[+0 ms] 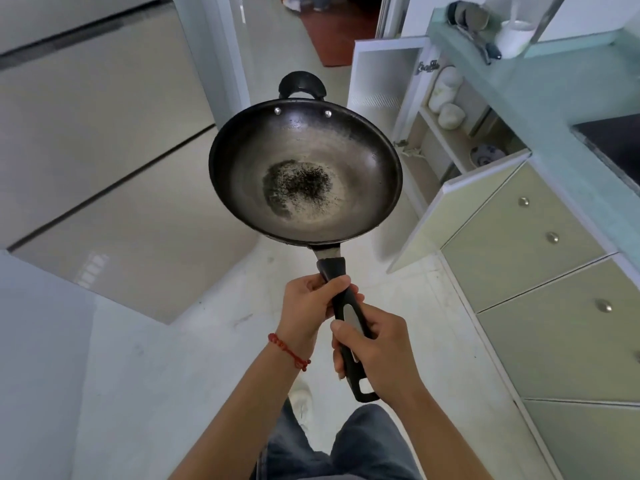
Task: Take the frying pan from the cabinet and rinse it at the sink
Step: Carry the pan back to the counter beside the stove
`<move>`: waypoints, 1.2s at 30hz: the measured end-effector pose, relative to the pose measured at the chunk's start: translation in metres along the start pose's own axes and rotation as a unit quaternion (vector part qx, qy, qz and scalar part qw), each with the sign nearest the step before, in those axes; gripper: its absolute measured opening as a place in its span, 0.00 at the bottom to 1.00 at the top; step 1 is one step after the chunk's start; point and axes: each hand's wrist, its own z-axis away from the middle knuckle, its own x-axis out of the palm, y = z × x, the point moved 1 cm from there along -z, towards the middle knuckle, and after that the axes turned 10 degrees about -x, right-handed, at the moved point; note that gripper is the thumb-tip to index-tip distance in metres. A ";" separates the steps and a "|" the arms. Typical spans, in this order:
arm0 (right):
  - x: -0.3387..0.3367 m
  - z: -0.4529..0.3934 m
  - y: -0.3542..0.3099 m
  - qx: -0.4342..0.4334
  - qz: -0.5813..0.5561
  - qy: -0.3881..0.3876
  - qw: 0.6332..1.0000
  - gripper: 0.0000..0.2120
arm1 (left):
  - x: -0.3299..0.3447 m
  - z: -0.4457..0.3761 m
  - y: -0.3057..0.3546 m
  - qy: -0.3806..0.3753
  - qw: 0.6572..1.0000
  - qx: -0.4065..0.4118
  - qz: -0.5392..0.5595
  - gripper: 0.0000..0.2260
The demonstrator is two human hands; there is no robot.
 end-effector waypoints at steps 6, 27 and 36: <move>-0.003 -0.085 -0.009 -0.007 0.011 -0.003 1.000 0.04 | 0.005 -0.066 0.055 -0.010 1.000 -0.003 0.001 0.06; -0.086 -0.379 -0.041 -0.013 0.004 0.017 1.000 0.05 | 0.095 -0.309 0.228 -0.029 0.999 -0.024 -0.010 0.06; -0.069 -0.486 -0.052 0.003 -0.037 0.147 0.988 0.07 | 0.100 -0.408 0.308 -0.104 0.989 -0.046 -0.094 0.09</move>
